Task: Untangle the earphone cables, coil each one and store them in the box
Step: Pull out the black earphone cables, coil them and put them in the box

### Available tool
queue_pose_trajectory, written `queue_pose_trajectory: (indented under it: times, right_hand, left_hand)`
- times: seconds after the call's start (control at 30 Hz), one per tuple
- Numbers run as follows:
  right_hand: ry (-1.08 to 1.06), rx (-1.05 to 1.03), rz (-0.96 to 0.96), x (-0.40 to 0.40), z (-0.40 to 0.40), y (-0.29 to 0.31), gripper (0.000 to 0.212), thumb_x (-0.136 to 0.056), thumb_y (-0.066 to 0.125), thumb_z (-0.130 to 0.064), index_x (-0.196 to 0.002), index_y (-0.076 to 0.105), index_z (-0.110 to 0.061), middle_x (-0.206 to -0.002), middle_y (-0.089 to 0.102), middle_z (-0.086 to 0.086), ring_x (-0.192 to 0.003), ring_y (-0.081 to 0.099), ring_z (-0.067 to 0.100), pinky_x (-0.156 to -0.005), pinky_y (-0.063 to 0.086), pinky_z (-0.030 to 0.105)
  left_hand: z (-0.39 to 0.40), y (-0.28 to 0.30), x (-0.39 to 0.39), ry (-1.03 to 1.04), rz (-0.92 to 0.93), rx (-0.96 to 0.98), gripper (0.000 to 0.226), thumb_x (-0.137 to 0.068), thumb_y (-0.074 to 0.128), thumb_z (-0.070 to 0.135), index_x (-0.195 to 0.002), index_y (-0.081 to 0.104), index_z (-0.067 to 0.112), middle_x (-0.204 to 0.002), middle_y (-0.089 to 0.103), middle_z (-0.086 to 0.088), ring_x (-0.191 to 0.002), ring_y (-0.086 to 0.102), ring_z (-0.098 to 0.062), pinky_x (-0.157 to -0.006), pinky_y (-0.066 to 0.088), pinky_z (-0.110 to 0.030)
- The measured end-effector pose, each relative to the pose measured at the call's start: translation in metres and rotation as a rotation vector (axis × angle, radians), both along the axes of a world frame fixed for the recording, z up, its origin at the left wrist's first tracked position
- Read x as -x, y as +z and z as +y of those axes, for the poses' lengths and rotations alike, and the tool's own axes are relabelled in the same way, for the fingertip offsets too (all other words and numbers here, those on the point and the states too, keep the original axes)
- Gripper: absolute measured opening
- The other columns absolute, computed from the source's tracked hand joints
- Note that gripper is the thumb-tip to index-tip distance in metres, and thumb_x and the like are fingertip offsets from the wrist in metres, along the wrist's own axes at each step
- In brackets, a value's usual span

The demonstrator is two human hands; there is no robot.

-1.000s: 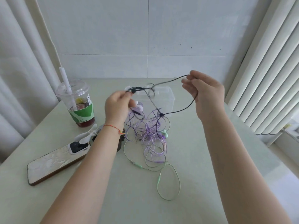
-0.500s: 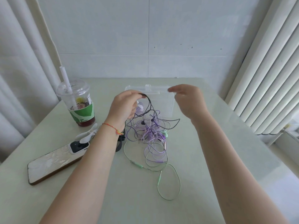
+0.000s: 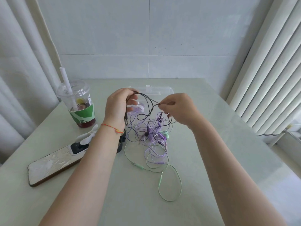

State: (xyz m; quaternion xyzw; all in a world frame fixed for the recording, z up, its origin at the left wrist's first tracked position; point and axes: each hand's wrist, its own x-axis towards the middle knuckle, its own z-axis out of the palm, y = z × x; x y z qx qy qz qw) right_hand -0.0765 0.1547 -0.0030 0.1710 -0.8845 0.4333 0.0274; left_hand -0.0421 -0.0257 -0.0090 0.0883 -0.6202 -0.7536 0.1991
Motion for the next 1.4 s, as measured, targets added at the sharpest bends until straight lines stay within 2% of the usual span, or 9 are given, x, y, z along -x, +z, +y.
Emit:
queue_pose_trajectory:
  times: [0.07, 0.17, 0.33, 0.6, 0.77, 0.9, 1.03, 1.23, 1.4]
  right_hand:
    - [-0.041, 0.083, -0.021, 0.002, 0.005, 0.002, 0.007, -0.086, 0.067, -0.013, -0.081, 0.072, -0.014, -0.062, 0.066, 0.003, -0.054, 0.060, 0.017, -0.067, 0.056, 0.037]
    - [-0.204, 0.180, 0.063, 0.004, 0.010, 0.006, 0.009, -0.091, 0.059, -0.012, -0.087, 0.066, -0.010, -0.062, 0.063, 0.000, -0.048, 0.060, 0.009, -0.061, 0.051, 0.026]
    - [-0.436, 0.442, 0.103, 0.010, 0.016, 0.009, 0.011, -0.096, 0.041, -0.014, -0.089, 0.050, -0.016, -0.081, 0.061, 0.006, -0.067, 0.058, 0.022, -0.059, 0.045, 0.031]
    - [-0.151, 0.300, 0.054, -0.005, 0.010, 0.017, 0.008, -0.087, 0.067, -0.019, -0.082, 0.068, -0.013, -0.061, 0.051, -0.003, -0.044, 0.039, 0.001, -0.042, 0.032, 0.011]
    - [0.021, 0.413, -0.040, -0.012, 0.004, 0.022, 0.010, -0.093, 0.058, -0.012, -0.084, 0.059, -0.011, -0.058, 0.052, -0.002, -0.046, 0.043, 0.011, -0.044, 0.034, 0.019]
    - [0.050, 0.577, -0.027, -0.016, 0.005, 0.028, 0.011, -0.098, 0.048, -0.006, -0.087, 0.052, -0.009, -0.068, 0.062, 0.004, -0.049, 0.053, 0.018, -0.043, 0.038, 0.024]
    - [-0.109, 0.769, -0.001, -0.010, 0.007, 0.028, 0.006, -0.099, 0.041, -0.007, -0.096, 0.047, -0.007, -0.070, 0.063, 0.007, -0.050, 0.058, 0.019, -0.044, 0.043, 0.026]
    - [-0.317, 0.811, 0.042, -0.003, 0.015, 0.024, 0.008, -0.099, 0.038, -0.010, -0.095, 0.046, -0.009, -0.077, 0.063, 0.005, -0.050, 0.058, 0.015, -0.046, 0.044, 0.024]
    - [-0.332, 0.828, 0.003, -0.003, 0.012, 0.022, 0.007, -0.099, 0.041, -0.010, -0.096, 0.047, -0.009, -0.077, 0.063, 0.006, -0.053, 0.062, 0.017, -0.050, 0.051, 0.028]
  left_hand:
    - [-0.008, -0.005, 0.006, 0.143, -0.058, 0.042, 0.020, -0.083, 0.054, 0.011, -0.071, 0.069, 0.017, -0.071, 0.065, -0.001, -0.056, 0.059, -0.010, -0.048, 0.040, -0.019]
    - [-0.018, -0.012, 0.013, 0.309, -0.114, 0.071, 0.024, -0.081, 0.050, 0.009, -0.066, 0.067, 0.018, -0.069, 0.065, 0.002, -0.062, 0.056, -0.012, -0.057, 0.040, -0.020]
    - [-0.032, -0.021, 0.016, 0.433, -0.203, 0.090, 0.018, -0.077, 0.046, 0.011, -0.065, 0.059, 0.017, -0.072, 0.060, 0.000, -0.076, 0.053, -0.023, -0.073, 0.042, -0.031]
    - [-0.002, -0.005, 0.001, 0.105, -0.005, 0.340, 0.026, -0.088, 0.053, 0.005, -0.104, 0.071, 0.016, -0.096, 0.069, 0.008, -0.086, 0.060, -0.002, -0.068, 0.044, -0.004]
    - [0.018, -0.008, -0.002, -0.409, 0.002, 0.488, 0.031, -0.092, 0.059, 0.001, -0.114, 0.066, 0.021, -0.113, 0.068, 0.004, -0.104, 0.062, -0.003, -0.093, 0.046, -0.016]
    - [0.015, -0.019, 0.004, -0.390, -0.055, 0.561, 0.023, -0.085, 0.067, 0.010, -0.095, 0.068, 0.031, -0.078, 0.062, -0.005, -0.072, 0.057, -0.018, -0.075, 0.046, -0.029]
    - [0.010, -0.019, 0.003, -0.303, -0.098, 0.602, 0.005, -0.088, 0.069, 0.016, -0.085, 0.070, 0.019, -0.055, 0.053, 0.006, -0.046, 0.047, -0.005, -0.054, 0.042, -0.021]
    - [-0.004, -0.024, 0.014, 0.021, -0.165, 0.274, 0.027, -0.095, 0.047, 0.013, -0.072, 0.061, 0.009, -0.040, 0.047, 0.002, -0.033, 0.036, -0.011, -0.050, 0.036, -0.026]
    - [-0.007, -0.017, 0.011, 0.033, -0.173, 0.079, 0.018, -0.089, 0.051, 0.001, -0.078, 0.062, 0.010, -0.058, 0.066, -0.006, -0.049, 0.060, -0.016, -0.044, 0.040, -0.019]
